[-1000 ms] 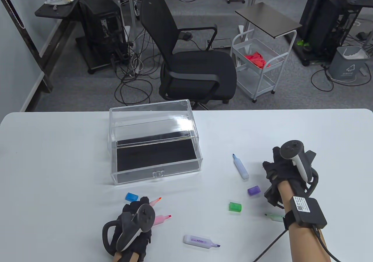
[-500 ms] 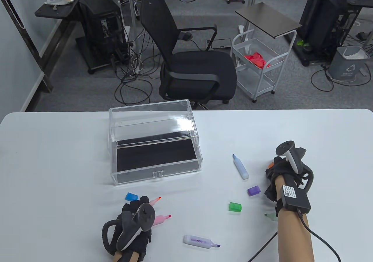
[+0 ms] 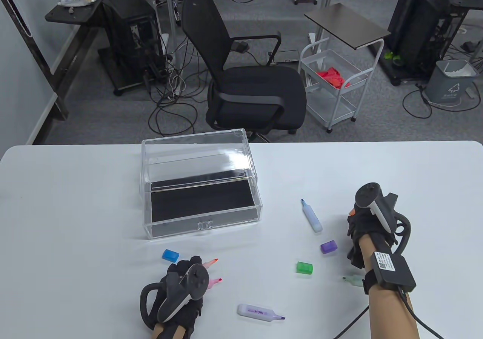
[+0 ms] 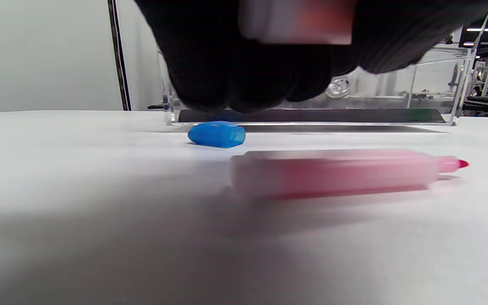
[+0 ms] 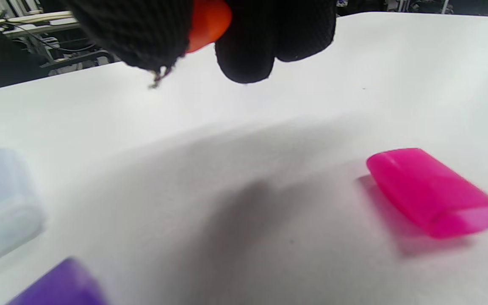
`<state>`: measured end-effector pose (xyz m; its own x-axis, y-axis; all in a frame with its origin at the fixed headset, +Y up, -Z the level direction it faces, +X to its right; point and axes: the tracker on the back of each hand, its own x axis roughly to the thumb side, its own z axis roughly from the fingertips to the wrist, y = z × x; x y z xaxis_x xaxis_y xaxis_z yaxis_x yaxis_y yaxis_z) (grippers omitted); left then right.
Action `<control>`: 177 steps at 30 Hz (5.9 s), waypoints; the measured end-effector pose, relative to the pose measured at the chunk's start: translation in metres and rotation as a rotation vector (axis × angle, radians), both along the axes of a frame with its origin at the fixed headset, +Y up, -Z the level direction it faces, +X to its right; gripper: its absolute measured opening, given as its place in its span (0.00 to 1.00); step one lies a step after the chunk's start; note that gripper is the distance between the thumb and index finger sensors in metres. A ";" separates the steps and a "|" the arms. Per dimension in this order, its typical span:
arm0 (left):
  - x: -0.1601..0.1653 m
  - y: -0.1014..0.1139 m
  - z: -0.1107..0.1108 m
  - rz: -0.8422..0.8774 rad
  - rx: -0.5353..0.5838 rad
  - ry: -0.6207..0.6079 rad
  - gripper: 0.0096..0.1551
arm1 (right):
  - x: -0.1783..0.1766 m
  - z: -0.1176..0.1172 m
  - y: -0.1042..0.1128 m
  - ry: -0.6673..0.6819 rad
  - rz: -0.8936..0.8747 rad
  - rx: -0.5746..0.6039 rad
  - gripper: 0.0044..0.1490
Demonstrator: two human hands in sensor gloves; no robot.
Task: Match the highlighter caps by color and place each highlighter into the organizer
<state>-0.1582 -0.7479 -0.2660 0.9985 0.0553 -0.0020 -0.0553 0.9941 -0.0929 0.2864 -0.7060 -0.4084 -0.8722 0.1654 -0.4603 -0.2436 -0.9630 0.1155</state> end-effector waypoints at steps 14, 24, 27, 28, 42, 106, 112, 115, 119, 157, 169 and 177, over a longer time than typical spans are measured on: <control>0.005 -0.002 -0.001 0.013 -0.023 -0.078 0.33 | -0.078 0.087 0.023 0.267 -0.193 0.137 0.36; 0.007 0.003 0.008 0.037 0.004 -0.127 0.33 | -0.139 0.127 0.009 0.338 -0.406 0.198 0.35; 0.006 0.004 0.009 0.041 0.005 -0.133 0.33 | -0.153 0.134 -0.001 0.355 -0.463 0.205 0.35; 0.006 0.004 0.009 0.041 0.006 -0.135 0.33 | -0.156 0.135 -0.003 0.362 -0.475 0.208 0.35; 0.010 0.006 0.012 0.052 0.022 -0.165 0.32 | -0.168 0.141 -0.047 0.451 -0.752 0.193 0.34; 0.042 0.022 0.030 0.177 0.145 -0.401 0.31 | -0.208 0.156 -0.035 0.656 -0.783 0.244 0.41; 0.036 0.024 0.017 0.106 0.099 -0.365 0.32 | -0.197 0.153 -0.035 0.612 -0.647 0.220 0.43; 0.029 0.033 0.002 0.085 0.086 -0.319 0.33 | -0.195 0.153 -0.033 0.604 -0.586 0.213 0.43; 0.016 0.048 -0.028 0.057 0.077 -0.256 0.33 | -0.197 0.156 -0.031 0.621 -0.514 0.198 0.43; -0.012 0.077 -0.092 -0.068 -0.018 -0.215 0.48 | -0.191 0.154 -0.035 0.548 -0.393 0.045 0.44; 0.008 0.060 -0.032 -0.188 -0.191 -0.309 0.52 | -0.187 0.153 -0.035 0.540 -0.415 0.048 0.44; 0.013 0.017 -0.023 -0.261 -0.334 -0.278 0.53 | -0.188 0.153 -0.036 0.552 -0.419 0.047 0.44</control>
